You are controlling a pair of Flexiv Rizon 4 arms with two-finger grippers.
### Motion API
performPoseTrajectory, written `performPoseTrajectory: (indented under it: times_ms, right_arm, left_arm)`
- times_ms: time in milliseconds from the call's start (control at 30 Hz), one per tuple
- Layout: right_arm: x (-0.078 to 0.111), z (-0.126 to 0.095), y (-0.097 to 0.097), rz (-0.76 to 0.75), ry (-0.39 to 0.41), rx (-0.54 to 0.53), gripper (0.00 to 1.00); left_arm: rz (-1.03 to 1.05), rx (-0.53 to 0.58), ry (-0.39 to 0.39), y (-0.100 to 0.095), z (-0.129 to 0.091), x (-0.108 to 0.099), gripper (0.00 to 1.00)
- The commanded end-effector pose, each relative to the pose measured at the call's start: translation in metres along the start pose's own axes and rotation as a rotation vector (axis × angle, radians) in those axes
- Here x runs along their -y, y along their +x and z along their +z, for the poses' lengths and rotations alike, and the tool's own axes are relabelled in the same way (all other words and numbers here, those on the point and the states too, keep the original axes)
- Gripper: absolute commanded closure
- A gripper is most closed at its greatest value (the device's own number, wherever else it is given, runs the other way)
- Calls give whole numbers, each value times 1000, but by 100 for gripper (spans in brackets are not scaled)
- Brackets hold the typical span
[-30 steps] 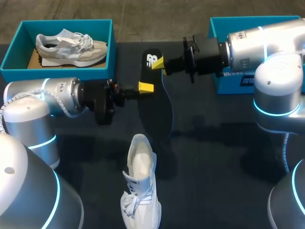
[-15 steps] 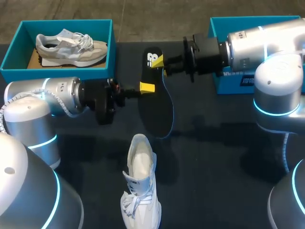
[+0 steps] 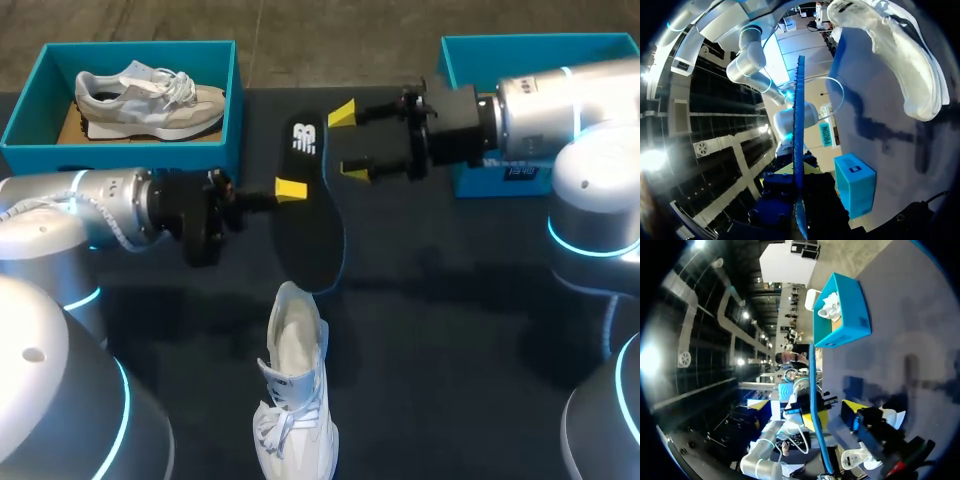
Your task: Take the shoe out of the shoebox, open the shoe tongue, remove and reinsert the insole, then place the shoe into the shoebox
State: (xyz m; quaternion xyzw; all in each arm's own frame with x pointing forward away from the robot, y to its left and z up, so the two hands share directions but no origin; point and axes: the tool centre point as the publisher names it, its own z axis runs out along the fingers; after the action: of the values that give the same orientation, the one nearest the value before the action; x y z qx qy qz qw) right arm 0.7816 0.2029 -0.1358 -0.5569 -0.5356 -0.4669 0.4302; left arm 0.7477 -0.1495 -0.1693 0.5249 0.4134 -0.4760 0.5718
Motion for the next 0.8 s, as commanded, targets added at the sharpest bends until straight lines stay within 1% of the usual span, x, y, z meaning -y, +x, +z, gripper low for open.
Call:
performPoseTrajectory:
  times_ms: [33,167,233,267,333,800]
  right_arm:
    - [9,-14,-8,-12,6,-23,0]
    - [14,-20,-7,-35,5,-52,0]
    - [15,-20,-7,-36,9,-58,0]
    - [15,-20,-7,-36,9,-58,0]
    - [15,-20,-7,-36,9,-58,0]
    - [15,-20,-7,-36,9,-58,0]
  left_arm:
    - [-11,-7,-12,-3,-18,6,100]
    - [-24,-12,-27,-2,-26,7,100]
    - [-50,-10,-19,-2,-28,8,100]
    - [-58,-25,5,-2,-30,11,100]
    - [-13,-78,-3,-2,-34,18,100]
    - [-13,-78,-3,-2,-34,18,100]
